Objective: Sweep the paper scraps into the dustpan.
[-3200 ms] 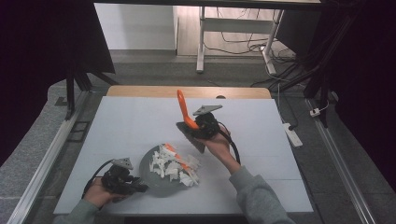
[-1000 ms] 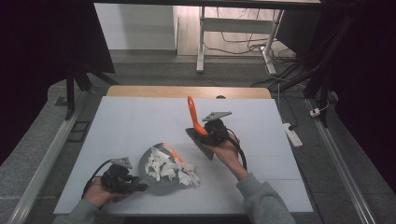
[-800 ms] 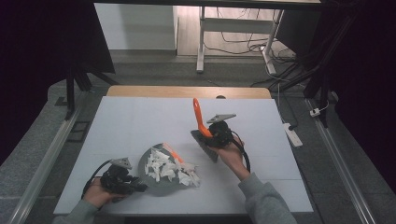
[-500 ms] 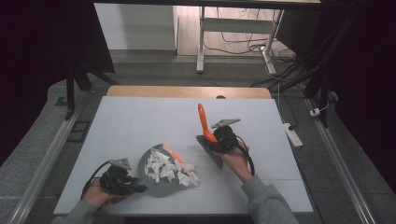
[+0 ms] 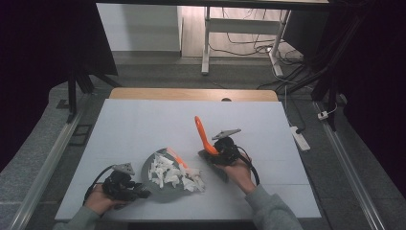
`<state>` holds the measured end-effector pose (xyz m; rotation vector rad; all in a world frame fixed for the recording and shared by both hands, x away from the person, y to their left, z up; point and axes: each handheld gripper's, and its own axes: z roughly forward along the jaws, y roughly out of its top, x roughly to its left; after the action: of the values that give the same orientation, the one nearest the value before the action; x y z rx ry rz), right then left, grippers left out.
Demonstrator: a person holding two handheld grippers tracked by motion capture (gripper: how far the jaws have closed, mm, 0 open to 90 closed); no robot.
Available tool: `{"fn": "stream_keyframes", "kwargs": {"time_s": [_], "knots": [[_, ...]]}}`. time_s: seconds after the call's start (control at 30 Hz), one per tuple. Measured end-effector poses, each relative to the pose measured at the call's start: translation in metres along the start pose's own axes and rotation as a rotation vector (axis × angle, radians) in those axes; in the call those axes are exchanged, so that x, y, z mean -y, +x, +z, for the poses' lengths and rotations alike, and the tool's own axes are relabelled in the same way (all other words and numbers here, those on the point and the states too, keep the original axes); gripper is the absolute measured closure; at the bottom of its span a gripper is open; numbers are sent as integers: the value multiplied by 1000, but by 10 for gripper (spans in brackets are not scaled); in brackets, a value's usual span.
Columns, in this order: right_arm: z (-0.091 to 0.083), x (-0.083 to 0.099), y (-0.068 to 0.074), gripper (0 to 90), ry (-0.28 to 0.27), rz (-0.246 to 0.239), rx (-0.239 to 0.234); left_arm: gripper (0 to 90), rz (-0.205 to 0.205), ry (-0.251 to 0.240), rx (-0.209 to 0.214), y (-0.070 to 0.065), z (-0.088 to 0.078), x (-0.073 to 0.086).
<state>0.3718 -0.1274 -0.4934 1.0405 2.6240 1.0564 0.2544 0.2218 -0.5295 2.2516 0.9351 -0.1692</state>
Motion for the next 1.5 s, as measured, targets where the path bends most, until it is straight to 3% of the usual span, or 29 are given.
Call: {"fn": "stream_keyframes", "kwargs": {"time_s": [0.3, 0.57, 0.73, 1.0, 1.1, 1.3, 1.5], "knots": [[11, -3, 27, 716, 24, -52, -61, 609, -1, -1, -1, -1, 1, -1], [23, -9, 48, 715, 26, -58, -99, 608, 1, 1, -2, -3, 2, -2], [27, -14, 57, 715, -6, -29, -146, 608, 2, 3, -4, -3, 2, -2], [34, -27, 75, 715, -48, -68, -188, 608, -2, 4, -3, -3, 3, -2], [27, -30, 73, 715, -86, -51, -204, 608, -2, 3, -1, -3, 3, -2], [10, -33, 57, 715, -166, -24, -173, 609, -1, 2, -1, -3, 3, -2], [-4, -27, 40, 715, -173, -9, -122, 608, -2, 0, 0, -3, 3, -1]]}}
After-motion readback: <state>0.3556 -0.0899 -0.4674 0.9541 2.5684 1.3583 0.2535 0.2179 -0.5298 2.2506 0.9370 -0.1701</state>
